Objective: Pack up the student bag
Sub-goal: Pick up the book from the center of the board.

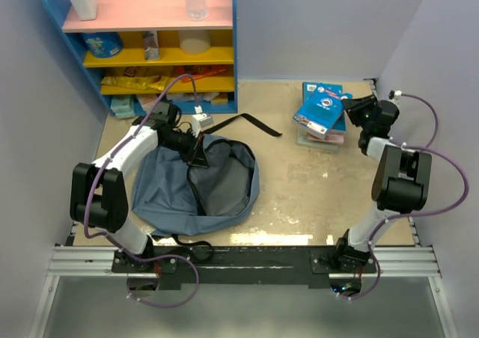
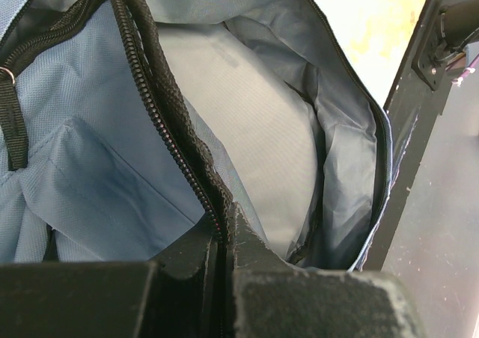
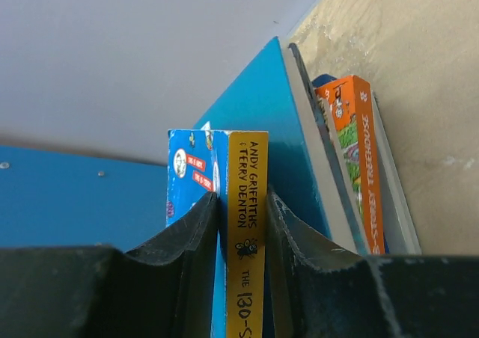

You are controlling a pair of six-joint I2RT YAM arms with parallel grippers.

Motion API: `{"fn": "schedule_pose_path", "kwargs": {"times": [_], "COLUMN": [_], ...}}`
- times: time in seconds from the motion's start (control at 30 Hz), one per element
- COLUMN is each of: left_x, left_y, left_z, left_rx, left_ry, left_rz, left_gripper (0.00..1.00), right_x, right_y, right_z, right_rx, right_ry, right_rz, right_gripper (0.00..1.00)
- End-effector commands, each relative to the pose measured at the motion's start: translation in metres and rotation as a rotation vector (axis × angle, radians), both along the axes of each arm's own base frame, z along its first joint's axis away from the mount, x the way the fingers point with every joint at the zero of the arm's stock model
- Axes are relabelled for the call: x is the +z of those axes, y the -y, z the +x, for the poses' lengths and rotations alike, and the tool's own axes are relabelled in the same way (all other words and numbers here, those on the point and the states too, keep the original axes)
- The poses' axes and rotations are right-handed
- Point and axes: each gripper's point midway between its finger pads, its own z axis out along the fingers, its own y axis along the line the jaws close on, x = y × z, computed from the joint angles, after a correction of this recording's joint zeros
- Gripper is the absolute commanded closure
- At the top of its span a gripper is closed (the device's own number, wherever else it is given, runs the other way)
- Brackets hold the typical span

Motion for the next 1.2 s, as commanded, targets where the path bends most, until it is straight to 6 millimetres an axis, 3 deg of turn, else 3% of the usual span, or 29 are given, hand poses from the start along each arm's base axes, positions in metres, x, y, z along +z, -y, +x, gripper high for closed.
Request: {"fn": "schedule_pose_path", "kwargs": {"times": [0.0,0.03,0.17,0.2,0.4,0.47,0.5,0.53,0.63,0.77,1.07,1.17], "left_x": [0.012,0.012,0.015,0.015,0.012,0.012,0.012,0.013,0.014,0.013,0.011,0.014], "left_y": [0.001,0.001,0.001,0.001,0.0,0.0,0.0,0.0,0.0,0.0,-0.001,0.0], "left_z": [-0.003,-0.002,-0.003,-0.003,-0.004,-0.004,-0.003,-0.003,-0.003,-0.004,-0.006,-0.005], "left_rx": [-0.021,-0.019,-0.026,-0.028,-0.036,-0.035,-0.036,-0.037,-0.037,-0.038,-0.04,-0.038], "left_ry": [0.044,0.046,0.056,0.06,0.056,0.055,0.058,0.058,0.058,0.059,0.052,0.061], "left_rz": [-0.015,-0.014,-0.017,-0.017,-0.01,-0.007,-0.007,-0.01,-0.01,-0.008,-0.007,-0.01], "left_gripper": [1.0,1.0,1.0,1.0,1.0,1.0,1.0,1.0,1.0,1.0,1.0,1.0], "right_x": [0.028,0.033,0.012,-0.001,-0.026,-0.029,-0.034,-0.037,-0.042,-0.051,-0.054,-0.045], "right_y": [0.017,0.021,0.031,0.034,0.046,0.044,0.042,0.04,0.032,0.025,0.009,0.008], "right_z": [-0.023,-0.029,-0.044,-0.05,-0.055,-0.051,-0.049,-0.048,-0.045,-0.045,-0.037,-0.04], "right_rx": [-0.12,-0.15,-0.21,-0.225,-0.263,-0.249,-0.238,-0.229,-0.192,-0.167,-0.114,-0.111], "right_ry": [0.027,0.025,-0.06,-0.118,-0.17,-0.184,-0.194,-0.196,-0.196,-0.193,-0.134,-0.109], "right_rz": [-0.088,-0.102,-0.13,-0.132,-0.131,-0.116,-0.106,-0.09,-0.052,-0.02,0.094,0.084], "right_gripper": [1.0,1.0,1.0,1.0,0.98,0.81,0.55,0.45,0.33,0.31,0.43,0.58]}}
